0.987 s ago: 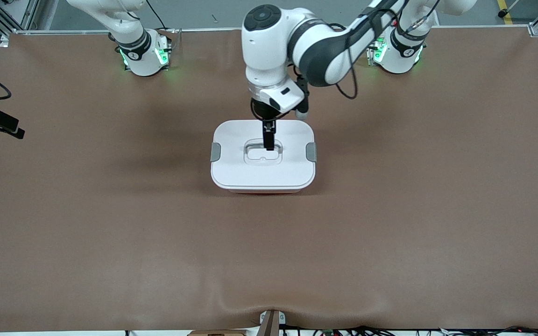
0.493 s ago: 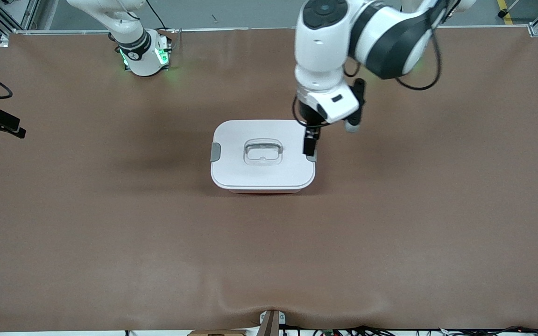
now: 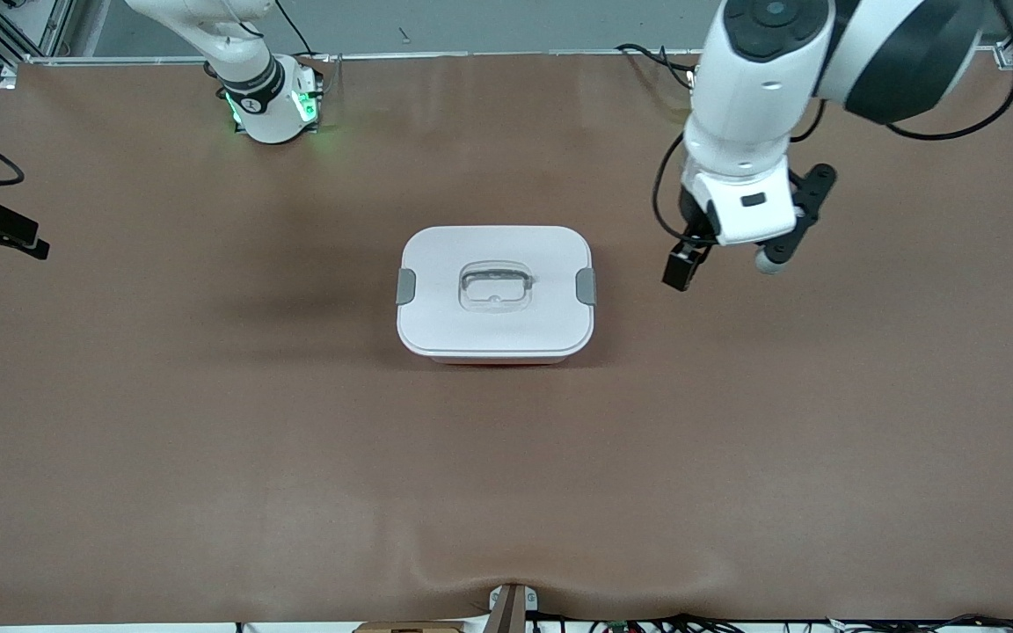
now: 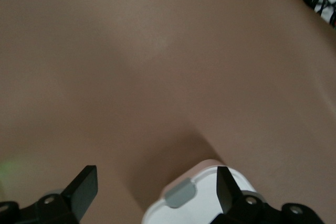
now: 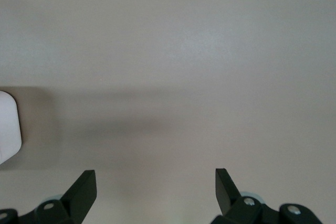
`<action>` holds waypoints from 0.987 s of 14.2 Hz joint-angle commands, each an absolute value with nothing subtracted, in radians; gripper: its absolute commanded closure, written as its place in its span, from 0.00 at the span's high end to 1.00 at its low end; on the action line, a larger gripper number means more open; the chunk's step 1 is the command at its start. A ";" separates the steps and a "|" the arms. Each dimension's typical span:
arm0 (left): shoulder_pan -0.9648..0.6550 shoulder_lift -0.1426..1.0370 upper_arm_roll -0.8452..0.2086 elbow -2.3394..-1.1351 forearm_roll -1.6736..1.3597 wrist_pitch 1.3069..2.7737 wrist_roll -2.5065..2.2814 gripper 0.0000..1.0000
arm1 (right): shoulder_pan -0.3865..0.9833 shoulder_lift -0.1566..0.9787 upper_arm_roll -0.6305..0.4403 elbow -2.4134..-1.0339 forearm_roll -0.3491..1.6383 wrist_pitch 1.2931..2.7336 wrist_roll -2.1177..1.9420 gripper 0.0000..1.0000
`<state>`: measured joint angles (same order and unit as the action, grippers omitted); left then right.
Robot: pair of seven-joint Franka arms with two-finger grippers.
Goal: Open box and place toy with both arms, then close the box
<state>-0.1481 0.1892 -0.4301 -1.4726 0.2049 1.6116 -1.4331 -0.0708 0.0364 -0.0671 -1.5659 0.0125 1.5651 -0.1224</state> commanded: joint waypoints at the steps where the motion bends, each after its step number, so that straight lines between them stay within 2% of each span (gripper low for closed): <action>1: -0.072 0.130 -0.437 -1.493 0.166 1.559 -1.203 1.00 | -0.083 0.031 -0.058 -1.571 0.003 1.562 -0.133 1.00; 8: 0.072 0.080 -0.431 -1.491 0.166 1.508 -0.642 1.00 | -0.083 0.031 -0.060 -1.569 0.003 1.562 -0.140 1.00; 14: 0.138 0.077 -0.430 -1.485 0.166 1.508 -0.398 1.00 | -0.083 0.031 -0.058 -1.569 0.002 1.562 -0.138 1.00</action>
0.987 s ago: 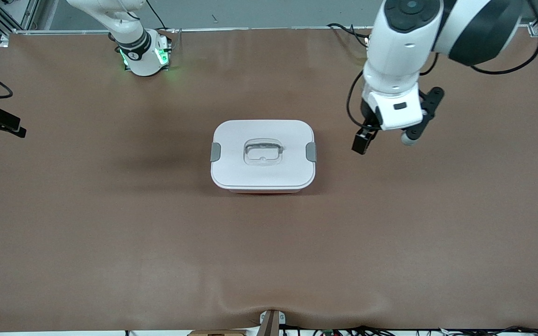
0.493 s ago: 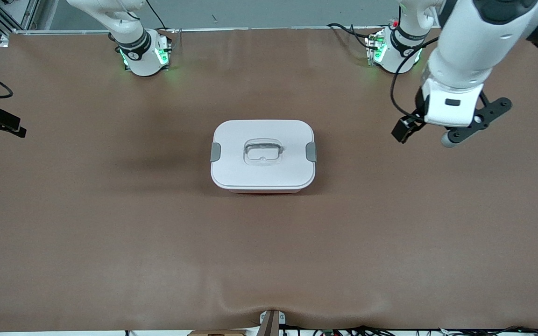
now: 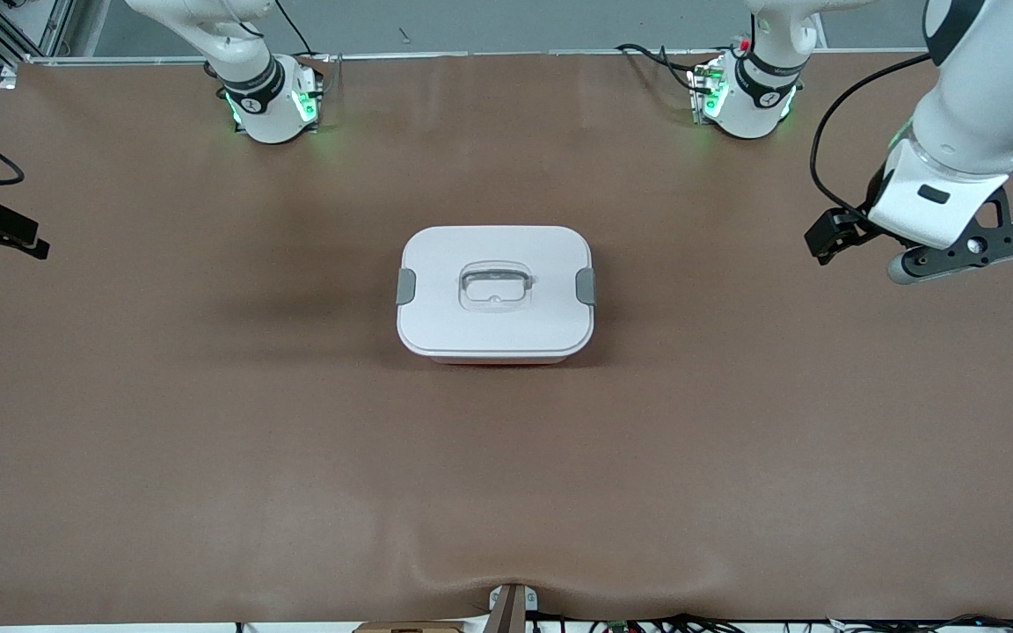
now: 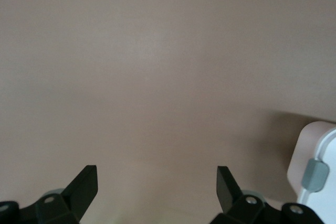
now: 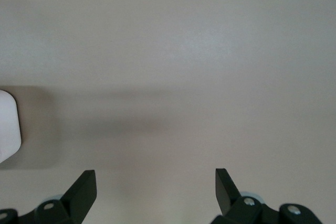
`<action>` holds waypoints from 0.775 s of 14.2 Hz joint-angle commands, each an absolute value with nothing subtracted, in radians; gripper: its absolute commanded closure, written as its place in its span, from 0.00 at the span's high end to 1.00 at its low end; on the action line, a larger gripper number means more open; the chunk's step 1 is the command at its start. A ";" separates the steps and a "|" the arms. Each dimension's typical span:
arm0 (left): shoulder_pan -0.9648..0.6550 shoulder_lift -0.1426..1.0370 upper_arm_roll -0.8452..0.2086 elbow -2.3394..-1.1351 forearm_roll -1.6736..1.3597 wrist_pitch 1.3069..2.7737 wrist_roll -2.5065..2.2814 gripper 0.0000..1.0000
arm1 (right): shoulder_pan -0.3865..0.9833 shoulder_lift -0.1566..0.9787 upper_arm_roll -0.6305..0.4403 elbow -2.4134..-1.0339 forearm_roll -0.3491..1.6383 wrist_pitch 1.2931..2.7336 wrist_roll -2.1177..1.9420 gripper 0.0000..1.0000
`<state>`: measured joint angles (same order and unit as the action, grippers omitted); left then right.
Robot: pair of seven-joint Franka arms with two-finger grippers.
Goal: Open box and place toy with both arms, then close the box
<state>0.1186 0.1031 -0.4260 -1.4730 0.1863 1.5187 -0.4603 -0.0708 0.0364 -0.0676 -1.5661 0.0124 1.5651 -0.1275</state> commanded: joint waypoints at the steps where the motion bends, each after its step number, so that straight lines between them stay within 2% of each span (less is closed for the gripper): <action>1: 0.150 0.077 -0.430 -1.483 0.167 1.508 -0.367 1.00 | -0.081 0.029 -0.060 -1.569 0.002 1.562 -0.138 1.00; 10: 0.169 0.074 -0.426 -1.456 0.176 1.508 -0.305 1.00 | -0.083 0.029 -0.058 -1.571 0.002 1.559 -0.138 1.00; 11: 0.157 0.065 -0.398 -1.456 0.167 1.508 -0.287 1.00 | -0.083 0.029 -0.058 -1.569 0.003 1.559 -0.138 1.00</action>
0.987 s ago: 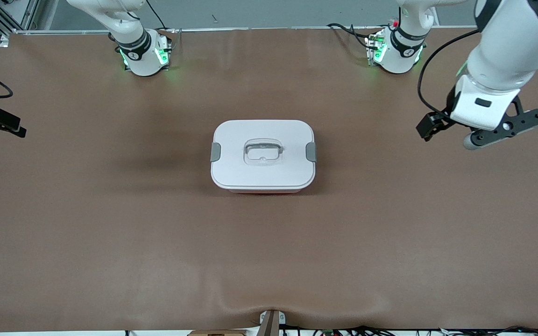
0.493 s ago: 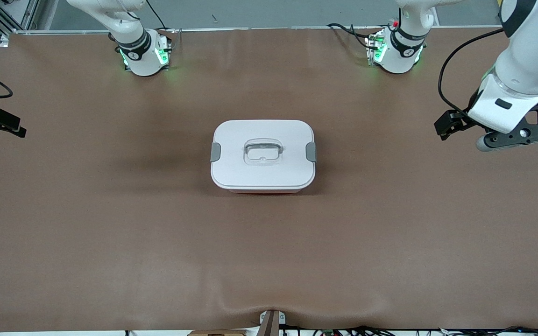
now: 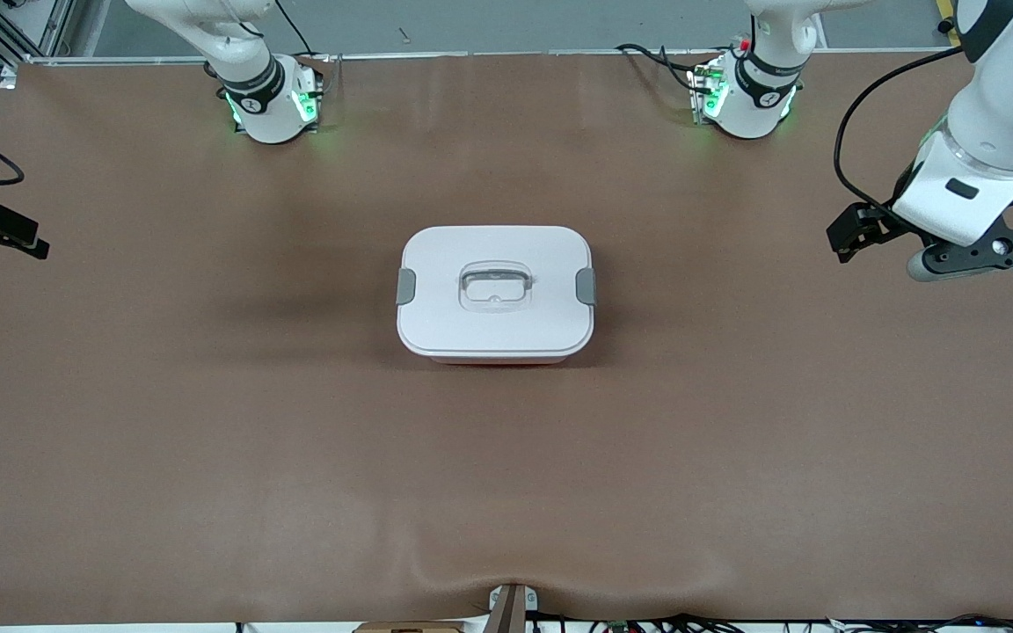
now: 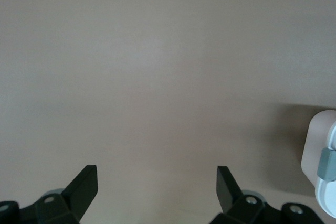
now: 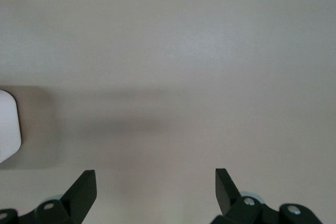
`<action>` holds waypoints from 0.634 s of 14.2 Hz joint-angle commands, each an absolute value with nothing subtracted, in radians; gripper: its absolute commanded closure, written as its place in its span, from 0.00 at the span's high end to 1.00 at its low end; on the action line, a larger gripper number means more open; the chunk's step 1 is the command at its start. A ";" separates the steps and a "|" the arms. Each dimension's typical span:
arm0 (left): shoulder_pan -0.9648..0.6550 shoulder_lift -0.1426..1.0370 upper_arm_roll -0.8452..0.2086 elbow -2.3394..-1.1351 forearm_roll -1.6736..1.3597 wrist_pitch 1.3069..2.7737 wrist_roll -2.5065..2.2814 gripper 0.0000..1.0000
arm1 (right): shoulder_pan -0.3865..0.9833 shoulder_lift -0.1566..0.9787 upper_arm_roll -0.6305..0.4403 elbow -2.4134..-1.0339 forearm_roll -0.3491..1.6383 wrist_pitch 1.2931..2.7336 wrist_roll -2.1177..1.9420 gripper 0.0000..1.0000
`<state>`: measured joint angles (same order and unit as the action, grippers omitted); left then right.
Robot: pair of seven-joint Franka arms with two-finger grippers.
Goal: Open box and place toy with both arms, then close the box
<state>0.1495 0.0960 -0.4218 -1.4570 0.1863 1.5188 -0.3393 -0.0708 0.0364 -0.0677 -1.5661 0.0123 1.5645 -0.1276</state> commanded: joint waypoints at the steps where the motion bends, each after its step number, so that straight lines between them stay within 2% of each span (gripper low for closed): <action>1: 0.117 0.057 -0.335 -1.457 0.163 1.508 -0.267 1.00 | -0.083 0.029 -0.058 -1.569 0.003 1.552 -0.138 1.00; 3: 0.011 0.032 -0.209 -1.473 0.144 1.506 -0.241 1.00 | -0.083 0.029 -0.058 -1.569 0.003 1.551 -0.137 1.00; 5: -0.037 -0.003 -0.135 -1.518 0.097 1.508 -0.241 1.00 | -0.083 0.029 -0.058 -1.571 0.003 1.551 -0.137 1.00; 9: -0.045 -0.067 -0.114 -1.581 0.049 1.508 -0.235 1.00 | -0.084 0.026 -0.060 -1.575 0.002 1.549 -0.138 1.00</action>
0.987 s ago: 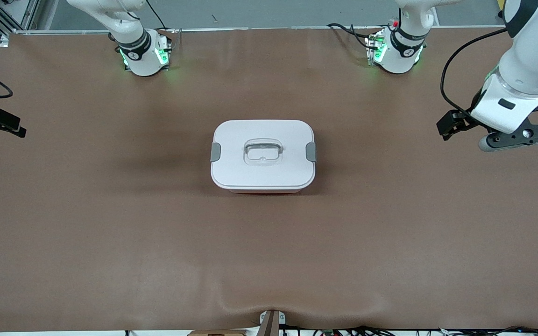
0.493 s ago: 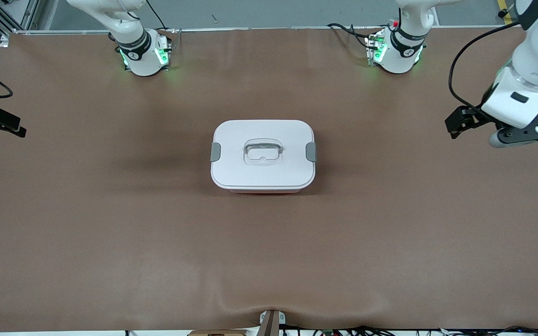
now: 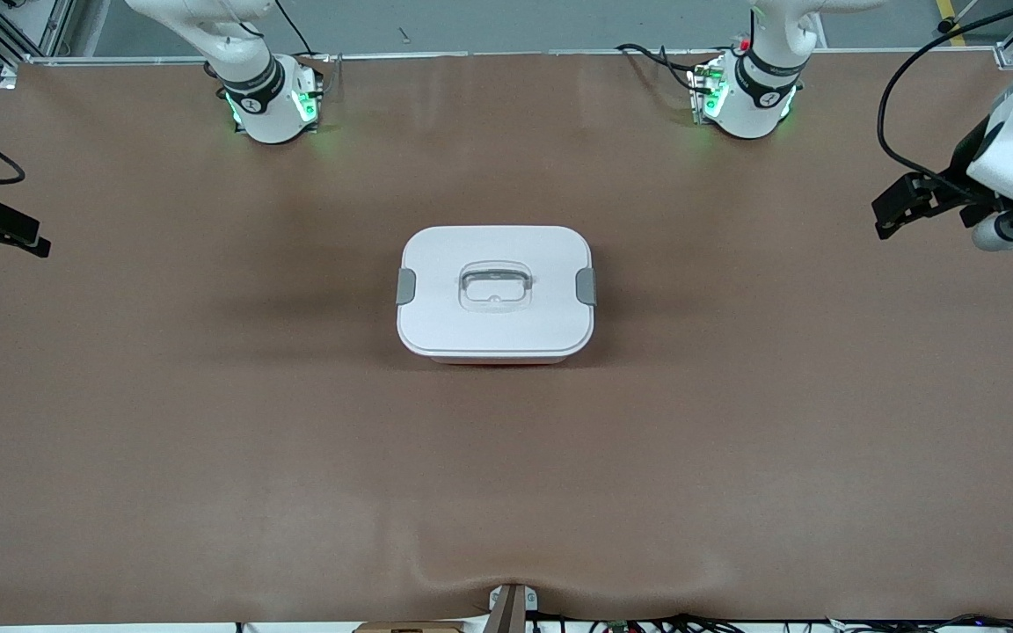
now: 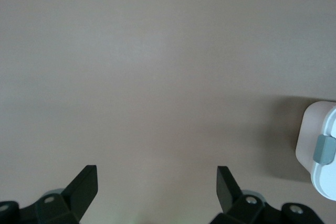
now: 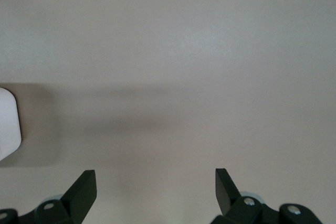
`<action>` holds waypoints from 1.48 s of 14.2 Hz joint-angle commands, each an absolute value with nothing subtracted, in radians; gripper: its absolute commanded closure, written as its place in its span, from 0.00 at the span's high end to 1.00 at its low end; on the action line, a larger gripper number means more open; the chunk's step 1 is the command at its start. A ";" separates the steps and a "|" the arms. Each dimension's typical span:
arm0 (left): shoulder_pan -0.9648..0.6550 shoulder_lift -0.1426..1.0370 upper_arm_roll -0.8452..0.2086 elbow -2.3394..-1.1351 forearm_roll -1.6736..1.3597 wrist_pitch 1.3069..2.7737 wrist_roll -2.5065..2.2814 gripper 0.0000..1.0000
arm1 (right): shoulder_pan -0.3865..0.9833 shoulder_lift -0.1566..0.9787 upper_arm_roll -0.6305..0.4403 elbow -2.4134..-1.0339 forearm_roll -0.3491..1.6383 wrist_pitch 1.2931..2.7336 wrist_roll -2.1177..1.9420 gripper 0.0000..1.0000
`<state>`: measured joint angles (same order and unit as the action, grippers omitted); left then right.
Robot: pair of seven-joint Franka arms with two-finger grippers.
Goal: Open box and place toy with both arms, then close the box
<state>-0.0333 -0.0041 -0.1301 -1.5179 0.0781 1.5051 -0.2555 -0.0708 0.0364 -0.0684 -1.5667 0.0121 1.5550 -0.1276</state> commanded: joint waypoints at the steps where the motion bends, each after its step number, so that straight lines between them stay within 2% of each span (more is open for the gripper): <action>1: -0.041 -0.066 -0.114 -1.583 0.028 1.508 -0.235 1.00 | -0.087 0.026 -0.060 -1.575 0.002 1.549 -0.138 1.00; 21: -0.017 -0.052 -0.112 -1.551 0.021 1.508 -0.114 1.00 | -0.083 0.026 -0.057 -1.591 0.008 1.517 -0.218 1.00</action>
